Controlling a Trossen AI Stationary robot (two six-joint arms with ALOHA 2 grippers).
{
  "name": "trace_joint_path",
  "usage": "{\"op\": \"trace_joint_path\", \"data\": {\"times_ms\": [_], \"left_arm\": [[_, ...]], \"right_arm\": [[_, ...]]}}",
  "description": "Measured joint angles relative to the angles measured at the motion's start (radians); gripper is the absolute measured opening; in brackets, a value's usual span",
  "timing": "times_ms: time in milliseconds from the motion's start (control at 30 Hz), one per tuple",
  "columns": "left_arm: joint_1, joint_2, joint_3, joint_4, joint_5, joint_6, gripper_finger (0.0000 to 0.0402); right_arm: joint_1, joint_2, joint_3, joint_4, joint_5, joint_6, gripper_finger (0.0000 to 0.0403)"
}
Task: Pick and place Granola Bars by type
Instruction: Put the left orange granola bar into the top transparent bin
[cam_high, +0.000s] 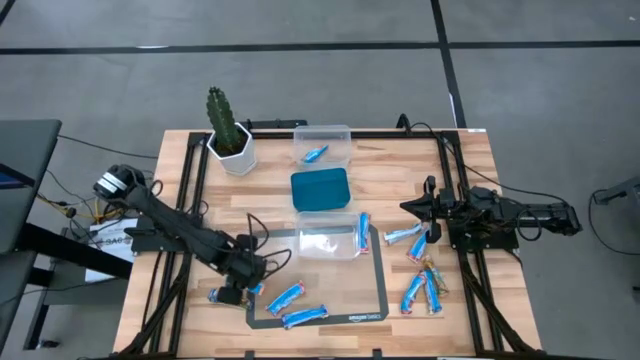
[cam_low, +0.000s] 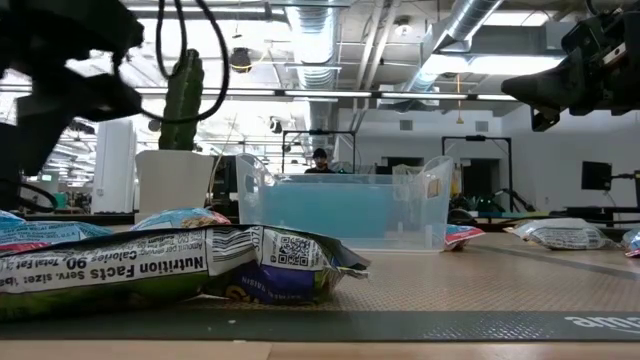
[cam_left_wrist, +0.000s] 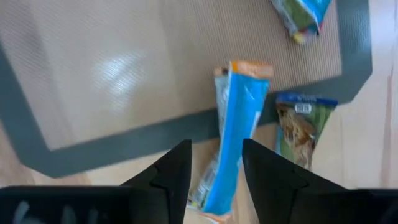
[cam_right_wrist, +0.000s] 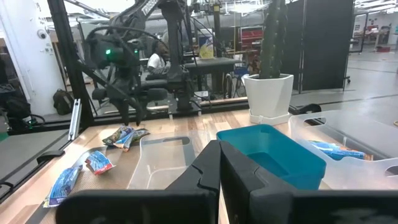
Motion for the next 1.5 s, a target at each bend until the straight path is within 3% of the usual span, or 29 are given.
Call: {"op": "trace_joint_path", "data": {"times_ms": [433, 833, 967, 1267, 1500], "left_arm": [[-0.063, 0.041, -0.046, -0.006, -0.008, -0.026, 0.0172], [-0.082, 0.041, -0.148, 0.157, -0.009, -0.047, 0.0207], [-0.082, 0.041, -0.148, 0.159, -0.013, -0.052, 0.0185], [-0.082, 0.041, -0.148, 0.158, -0.011, -0.052, 0.0091], [-0.081, 0.041, -0.148, 0.182, -0.011, -0.053, 0.0063]], "right_arm": [[0.0, 0.0, 0.0, 0.0, 0.0, 0.0, 0.0], [0.0, 0.0, 0.0, 0.0, 0.0, 0.0, 0.0], [0.0, 0.0, 0.0, 0.0, 0.0, 0.0, 0.0], [0.0, 0.0, 0.0, 0.0, 0.0, 0.0, 0.0], [0.0, 0.0, 0.0, 0.0, 0.0, 0.0, 0.0]]}}
